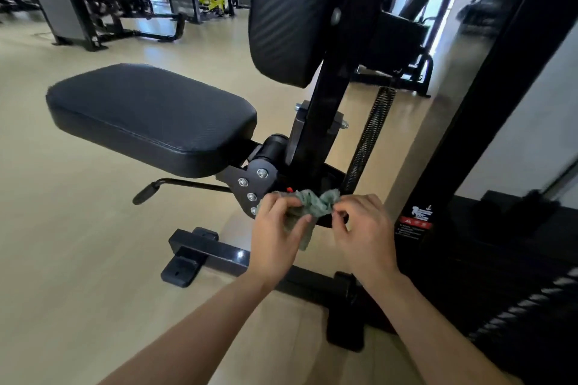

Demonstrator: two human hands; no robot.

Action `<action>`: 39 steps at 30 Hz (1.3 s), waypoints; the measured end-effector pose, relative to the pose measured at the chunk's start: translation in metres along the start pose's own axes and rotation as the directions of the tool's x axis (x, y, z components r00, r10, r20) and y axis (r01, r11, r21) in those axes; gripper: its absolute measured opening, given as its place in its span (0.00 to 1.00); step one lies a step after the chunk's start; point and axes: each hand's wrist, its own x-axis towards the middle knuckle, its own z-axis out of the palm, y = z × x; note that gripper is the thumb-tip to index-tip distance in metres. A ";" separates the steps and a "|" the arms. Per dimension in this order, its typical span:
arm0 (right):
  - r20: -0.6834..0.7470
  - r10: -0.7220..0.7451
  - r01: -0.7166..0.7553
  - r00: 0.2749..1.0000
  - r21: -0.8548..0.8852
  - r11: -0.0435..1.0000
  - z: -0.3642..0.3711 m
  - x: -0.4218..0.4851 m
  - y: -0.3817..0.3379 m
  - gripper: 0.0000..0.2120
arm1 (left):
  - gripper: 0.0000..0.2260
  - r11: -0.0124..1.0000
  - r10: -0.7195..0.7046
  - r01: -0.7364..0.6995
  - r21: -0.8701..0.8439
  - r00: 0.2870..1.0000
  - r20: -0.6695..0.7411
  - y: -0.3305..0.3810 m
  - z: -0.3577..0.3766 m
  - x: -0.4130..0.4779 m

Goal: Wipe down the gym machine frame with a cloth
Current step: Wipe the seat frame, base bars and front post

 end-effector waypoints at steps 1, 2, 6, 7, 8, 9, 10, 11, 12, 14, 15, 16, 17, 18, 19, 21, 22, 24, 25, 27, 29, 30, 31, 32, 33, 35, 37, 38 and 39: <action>-0.004 0.019 -0.019 1.000 -0.002 1.000 0.002 0.002 -0.002 0.07 | 0.11 1.000 0.020 -0.020 -0.001 1.000 -0.020 0.001 -0.002 0.002; -0.010 0.041 -0.041 0.999 0.005 0.999 0.004 0.003 -0.005 0.07 | 0.12 0.999 0.037 -0.037 0.001 0.998 -0.042 0.001 -0.005 0.004; -0.045 0.079 -0.078 0.996 0.028 0.997 0.021 0.007 -0.025 0.10 | 0.16 0.999 0.045 -0.045 0.004 0.995 -0.092 -0.008 -0.019 0.012; -0.050 0.071 -0.070 0.996 0.030 0.997 0.026 0.009 -0.031 0.11 | 0.17 0.998 0.065 -0.063 0.027 0.993 -0.102 -0.011 -0.023 0.015; -0.049 0.064 -0.063 0.997 0.030 0.998 0.031 0.010 -0.037 0.13 | 0.17 0.995 0.088 -0.082 0.056 0.990 -0.112 -0.014 -0.025 0.017; -0.040 0.062 -0.061 0.997 0.026 0.998 0.036 0.011 -0.043 0.15 | 0.17 0.992 0.109 -0.101 0.078 0.987 -0.119 -0.016 -0.028 0.017; -0.028 0.063 -0.062 0.998 0.017 0.998 0.040 0.011 -0.049 0.16 | 0.18 0.990 0.126 -0.115 0.086 0.984 -0.125 -0.017 -0.029 0.018; -0.021 0.064 -0.064 0.998 0.005 0.998 0.043 0.012 -0.054 0.18 | 0.18 0.989 0.131 -0.121 0.079 0.982 -0.134 -0.018 -0.030 0.018; -0.020 0.067 -0.067 0.998 -0.006 0.998 0.046 0.013 -0.059 0.19 | 0.19 0.992 0.121 -0.114 0.057 0.981 -0.149 -0.018 -0.031 0.019; -0.032 0.077 -0.078 0.996 -0.022 0.997 0.049 0.016 -0.064 0.18 | 0.18 0.998 0.065 -0.069 -0.011 0.981 -0.180 -0.020 -0.032 0.023; -0.045 0.079 -0.080 0.996 -0.024 0.997 0.049 0.018 -0.065 0.17 | 0.18 0.998 0.044 -0.052 -0.040 0.981 -0.187 -0.022 -0.032 0.024; -0.060 0.075 -0.077 0.995 -0.023 0.997 0.049 0.020 -0.065 0.15 | 0.18 0.997 0.036 -0.048 -0.056 0.981 -0.190 -0.022 -0.030 0.024; -0.072 0.066 -0.067 0.995 -0.018 0.998 0.048 0.021 -0.063 0.12 | 0.18 0.997 0.040 -0.053 -0.061 0.981 -0.191 -0.021 -0.028 0.022; -0.077 0.052 -0.053 0.996 -0.007 0.999 0.046 0.022 -0.061 0.10 | 0.18 0.996 0.049 -0.062 -0.064 0.981 -0.189 -0.020 -0.025 0.019; -0.071 0.038 -0.037 0.997 0.014 0.999 0.043 0.021 -0.058 0.07 | 0.19 0.995 0.057 -0.070 -0.072 0.982 -0.179 -0.017 -0.020 0.015; -0.035 0.032 -0.029 0.999 0.073 0.997 0.037 0.018 -0.050 0.05 | 0.19 0.991 0.091 -0.102 -0.090 0.989 -0.115 -0.011 -0.009 0.009; -0.029 0.054 -0.051 0.998 0.103 0.993 0.033 0.017 -0.045 0.06 | 0.20 0.987 0.133 -0.138 -0.081 0.989 -0.069 -0.008 -0.004 0.006; -0.053 0.152 -0.141 0.987 0.170 0.975 0.025 0.016 -0.037 0.07 | 0.23 0.972 0.232 -0.232 -0.023 0.973 -0.001 -0.002 0.005 0.005; -0.072 0.205 -0.186 0.976 0.207 0.960 0.020 0.016 -0.034 0.08 | 0.26 0.966 0.257 -0.257 0.014 0.966 0.013 0.000 0.008 0.006; -0.114 0.277 -0.236 0.954 0.281 0.930 0.012 0.020 -0.028 0.09 | 0.28 0.958 0.273 -0.271 0.090 0.962 -0.010 0.003 0.011 0.013; -0.145 0.304 -0.240 0.942 0.344 0.908 0.004 0.025 -0.024 0.09 | 0.28 0.934 0.334 -0.321 0.157 0.940 -0.065 0.007 0.010 0.024; -0.151 0.312 -0.238 0.938 0.373 0.897 0.001 0.028 -0.023 0.09 | 0.27 0.915 0.376 -0.356 0.188 0.923 -0.087 0.010 0.009 0.031; -0.149 0.318 -0.236 0.936 0.402 0.885 -0.003 0.030 -0.023 0.08 | 0.27 0.898 0.412 -0.384 0.217 0.905 -0.106 0.012 0.007 0.038; -0.143 0.323 -0.236 0.935 0.426 0.873 -0.005 0.033 -0.024 0.07 | 0.27 0.884 0.438 -0.400 0.241 0.890 -0.127 0.014 0.005 0.045; -0.142 0.334 -0.241 0.932 0.448 0.861 -0.007 0.034 -0.024 0.07 | 0.28 0.873 0.457 -0.411 0.263 0.877 -0.146 0.018 0.003 0.051; -0.133 0.366 -0.262 0.921 0.485 0.834 -0.011 0.038 -0.025 0.05 | 0.28 0.861 0.474 -0.411 0.299 0.862 -0.181 0.027 0.001 0.061; -0.135 0.398 -0.276 0.907 0.524 0.806 -0.015 0.046 -0.026 0.05 | 0.31 0.857 0.479 -0.412 0.311 0.859 -0.183 0.035 -0.001 0.070; -0.146 0.415 -0.278 0.898 0.542 0.793 -0.016 0.051 -0.026 0.05 | 0.32 0.856 0.478 -0.414 0.308 0.863 -0.167 0.038 -0.003 0.074; -0.156 0.436 -0.283 0.886 0.563 0.777 -0.018 0.057 -0.025 0.05 | 0.32 0.862 0.469 -0.413 0.295 0.871 -0.150 0.041 -0.005 0.076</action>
